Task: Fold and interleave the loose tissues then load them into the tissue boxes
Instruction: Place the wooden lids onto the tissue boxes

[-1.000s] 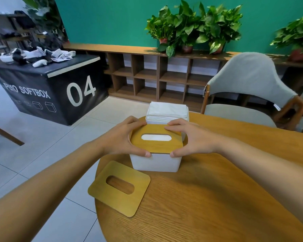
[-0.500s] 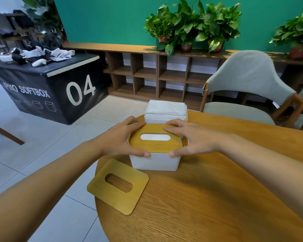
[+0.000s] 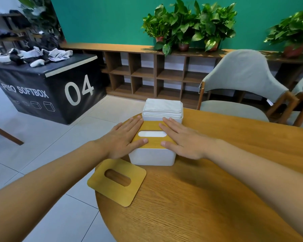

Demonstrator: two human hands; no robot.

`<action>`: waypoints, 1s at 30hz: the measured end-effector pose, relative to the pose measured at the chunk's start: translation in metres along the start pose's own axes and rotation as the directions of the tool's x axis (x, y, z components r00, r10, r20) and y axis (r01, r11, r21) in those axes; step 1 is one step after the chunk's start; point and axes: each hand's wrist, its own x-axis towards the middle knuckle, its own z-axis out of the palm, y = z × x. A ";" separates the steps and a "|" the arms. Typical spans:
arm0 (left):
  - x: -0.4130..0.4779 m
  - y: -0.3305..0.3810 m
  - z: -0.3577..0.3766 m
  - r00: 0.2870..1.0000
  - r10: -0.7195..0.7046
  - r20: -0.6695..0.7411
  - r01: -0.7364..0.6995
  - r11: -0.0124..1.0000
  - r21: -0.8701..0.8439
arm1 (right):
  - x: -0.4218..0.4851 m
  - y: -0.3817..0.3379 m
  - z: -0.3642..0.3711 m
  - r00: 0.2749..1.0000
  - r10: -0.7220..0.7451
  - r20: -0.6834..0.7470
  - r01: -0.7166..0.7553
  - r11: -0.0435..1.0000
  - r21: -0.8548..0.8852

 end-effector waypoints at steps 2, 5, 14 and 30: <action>-0.002 0.007 -0.006 1.000 -0.026 0.016 0.025 0.998 0.055 | -0.001 -0.005 -0.004 1.000 0.017 0.001 -0.017 1.000 -0.005; -0.009 0.018 -0.018 0.999 -0.017 -0.029 0.021 0.990 0.142 | -0.004 -0.011 -0.012 0.999 0.025 -0.045 -0.025 1.000 0.007; -0.070 0.000 -0.013 0.927 -0.046 -0.373 -0.033 0.979 -0.202 | -0.027 -0.066 0.016 0.864 -0.166 -0.476 0.249 0.961 0.117; -0.089 -0.032 0.018 0.908 -0.142 0.395 0.102 0.988 0.119 | -0.029 -0.137 0.087 0.983 -0.015 -0.181 0.054 0.976 0.210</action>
